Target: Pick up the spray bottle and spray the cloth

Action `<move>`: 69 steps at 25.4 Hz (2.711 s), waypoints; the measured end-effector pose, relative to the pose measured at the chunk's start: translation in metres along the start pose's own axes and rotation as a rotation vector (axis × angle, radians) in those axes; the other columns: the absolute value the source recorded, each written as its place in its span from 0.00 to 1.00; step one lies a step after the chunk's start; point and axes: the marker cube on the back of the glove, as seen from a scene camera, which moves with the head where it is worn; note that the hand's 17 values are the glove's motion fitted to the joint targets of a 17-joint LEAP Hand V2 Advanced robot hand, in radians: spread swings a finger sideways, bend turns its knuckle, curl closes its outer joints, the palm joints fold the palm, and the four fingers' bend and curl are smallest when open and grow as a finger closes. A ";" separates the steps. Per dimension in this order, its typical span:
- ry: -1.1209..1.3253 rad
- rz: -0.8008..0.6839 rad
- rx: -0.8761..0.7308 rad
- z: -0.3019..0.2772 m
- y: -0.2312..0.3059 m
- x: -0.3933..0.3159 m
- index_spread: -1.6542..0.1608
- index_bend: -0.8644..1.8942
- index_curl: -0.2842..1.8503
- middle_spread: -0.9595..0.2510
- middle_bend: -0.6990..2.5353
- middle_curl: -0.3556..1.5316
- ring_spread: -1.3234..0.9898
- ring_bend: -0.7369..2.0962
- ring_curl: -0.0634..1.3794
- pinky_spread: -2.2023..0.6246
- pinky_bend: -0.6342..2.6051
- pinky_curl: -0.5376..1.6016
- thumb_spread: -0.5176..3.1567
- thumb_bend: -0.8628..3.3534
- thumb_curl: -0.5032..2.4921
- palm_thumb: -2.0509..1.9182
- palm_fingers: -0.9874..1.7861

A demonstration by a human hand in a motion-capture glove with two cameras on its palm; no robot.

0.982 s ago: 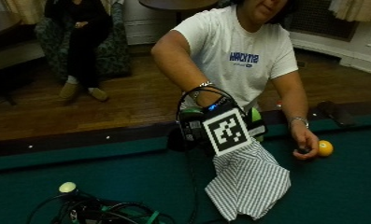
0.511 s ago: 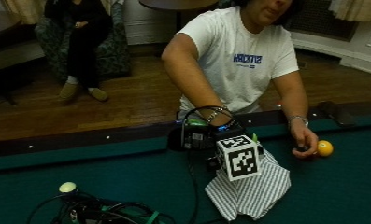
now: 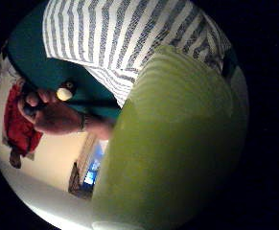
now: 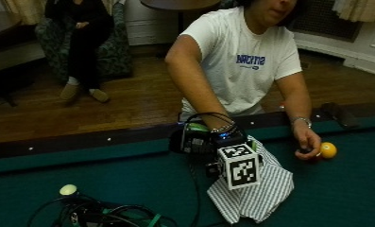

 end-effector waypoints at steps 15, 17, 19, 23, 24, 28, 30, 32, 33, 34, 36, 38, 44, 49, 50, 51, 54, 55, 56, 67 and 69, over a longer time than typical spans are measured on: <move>-0.245 -0.340 0.322 -0.082 0.100 -0.022 0.78 0.44 0.41 0.67 0.44 0.49 0.48 0.51 0.38 0.68 0.33 0.44 0.25 0.20 0.44 0.76 0.85; -0.289 -0.417 0.394 -0.093 0.117 -0.024 0.78 0.44 0.41 0.67 0.44 0.49 0.48 0.51 0.38 0.68 0.33 0.44 0.25 0.20 0.44 0.76 0.85; -0.321 -0.495 0.449 -0.101 0.134 -0.024 0.78 0.44 0.42 0.67 0.44 0.49 0.48 0.51 0.38 0.68 0.33 0.44 0.25 0.20 0.44 0.76 0.85; -0.404 -0.655 0.570 -0.114 0.159 -0.026 0.78 0.44 0.42 0.67 0.44 0.48 0.48 0.51 0.38 0.68 0.33 0.44 0.25 0.20 0.44 0.76 0.85; -0.426 -0.695 0.597 -0.116 0.164 -0.027 0.78 0.44 0.42 0.67 0.44 0.48 0.49 0.51 0.38 0.68 0.33 0.44 0.25 0.20 0.44 0.76 0.85; -0.517 -0.844 0.685 -0.121 0.173 -0.034 0.78 0.44 0.42 0.66 0.44 0.48 0.49 0.51 0.38 0.68 0.33 0.44 0.25 0.20 0.44 0.76 0.85; -0.564 -0.908 0.719 -0.122 0.169 -0.039 0.78 0.44 0.42 0.66 0.44 0.48 0.49 0.51 0.38 0.68 0.33 0.44 0.25 0.20 0.44 0.76 0.85; -0.608 -0.961 0.739 -0.121 0.160 -0.047 0.78 0.44 0.42 0.66 0.44 0.48 0.49 0.51 0.38 0.68 0.33 0.44 0.25 0.20 0.44 0.76 0.85; -0.628 -0.986 0.745 -0.121 0.154 -0.051 0.78 0.44 0.42 0.66 0.44 0.48 0.49 0.51 0.38 0.68 0.33 0.44 0.25 0.20 0.44 0.76 0.85; -0.646 -1.008 0.749 -0.120 0.148 -0.055 0.78 0.44 0.42 0.66 0.44 0.48 0.49 0.51 0.38 0.68 0.33 0.44 0.25 0.20 0.44 0.76 0.85; -0.671 -1.042 0.753 -0.118 0.136 -0.064 0.78 0.44 0.42 0.66 0.44 0.48 0.49 0.51 0.38 0.68 0.33 0.44 0.25 0.20 0.44 0.76 0.85; -0.681 -1.062 0.759 -0.118 0.122 -0.072 0.78 0.44 0.42 0.66 0.44 0.48 0.49 0.51 0.38 0.68 0.33 0.44 0.25 0.20 0.44 0.76 0.85; -0.698 -1.105 0.820 -0.121 0.083 -0.099 0.78 0.44 0.43 0.66 0.44 0.49 0.49 0.51 0.38 0.68 0.33 0.44 0.25 0.20 0.45 0.76 0.85; -0.770 -1.189 0.832 -0.121 0.056 -0.140 0.78 0.44 0.43 0.66 0.44 0.49 0.49 0.51 0.38 0.68 0.33 0.44 0.25 0.20 0.45 0.76 0.85; -0.782 -1.205 0.833 -0.119 0.050 -0.150 0.78 0.44 0.43 0.66 0.44 0.49 0.49 0.51 0.38 0.68 0.33 0.44 0.25 0.20 0.45 0.76 0.85; -0.790 -1.218 0.837 -0.118 0.044 -0.161 0.78 0.45 0.43 0.66 0.44 0.49 0.49 0.51 0.38 0.68 0.33 0.44 0.25 0.20 0.45 0.76 0.85; -0.794 -1.235 0.861 -0.113 0.023 -0.193 0.78 0.45 0.43 0.66 0.44 0.49 0.49 0.51 0.38 0.68 0.33 0.44 0.25 0.20 0.45 0.76 0.85; -0.792 -1.234 0.869 -0.111 0.016 -0.203 0.78 0.45 0.43 0.66 0.44 0.49 0.49 0.51 0.38 0.68 0.33 0.44 0.25 0.20 0.45 0.76 0.85; -0.792 -1.229 0.874 -0.109 0.008 -0.211 0.78 0.45 0.43 0.66 0.44 0.49 0.49 0.51 0.38 0.68 0.33 0.44 0.25 0.20 0.45 0.76 0.85; -0.852 -1.164 0.887 -0.094 -0.059 -0.259 0.78 0.45 0.43 0.66 0.44 0.49 0.49 0.51 0.38 0.67 0.33 0.44 0.24 0.20 0.45 0.75 0.85; -0.847 -1.164 0.895 -0.097 -0.062 -0.264 0.78 0.45 0.43 0.66 0.44 0.49 0.49 0.51 0.38 0.67 0.33 0.44 0.24 0.20 0.45 0.75 0.85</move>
